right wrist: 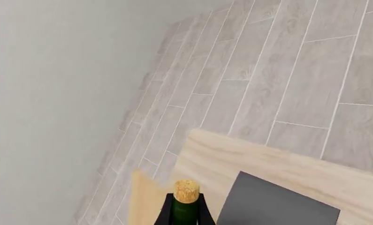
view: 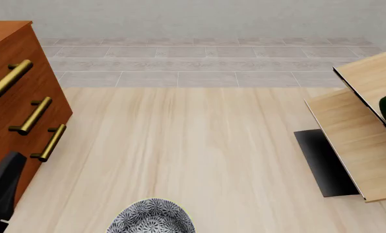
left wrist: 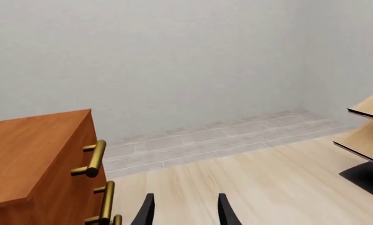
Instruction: Put the wine bottle on the wine rack.
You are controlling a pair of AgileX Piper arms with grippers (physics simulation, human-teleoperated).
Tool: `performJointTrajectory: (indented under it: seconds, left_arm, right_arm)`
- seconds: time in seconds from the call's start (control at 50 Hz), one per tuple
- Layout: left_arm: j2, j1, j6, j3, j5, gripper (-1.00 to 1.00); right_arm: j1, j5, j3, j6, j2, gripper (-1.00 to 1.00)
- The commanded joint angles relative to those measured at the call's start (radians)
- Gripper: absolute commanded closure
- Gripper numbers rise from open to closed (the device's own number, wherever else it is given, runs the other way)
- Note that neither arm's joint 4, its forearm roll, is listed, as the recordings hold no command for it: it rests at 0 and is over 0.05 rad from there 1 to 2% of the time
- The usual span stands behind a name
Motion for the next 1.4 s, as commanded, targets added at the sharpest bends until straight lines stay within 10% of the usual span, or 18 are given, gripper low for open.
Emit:
performJointTrajectory:
  seconds: [0.02, 0.44, 0.46, 1.4]
  left_arm:
    - [0.0, 0.001, 0.003, 0.011, -0.009, -1.0]
    - [0.0, 0.002, 0.001, 0.005, -0.003, -1.0]
    - [0.0, 0.001, 0.004, 0.005, -0.003, -1.0]
    - [0.0, -0.005, 0.002, -0.021, 0.014, -1.0]
  right_arm:
    - [0.009, 0.012, 0.052, 0.029, 0.044, 1.0]
    - [0.024, 0.005, 0.061, 0.041, 0.029, 1.0]
    - [0.029, 0.0, 0.064, 0.043, 0.026, -1.0]
    - [0.049, 0.125, -0.007, 0.067, -0.106, -1.0]
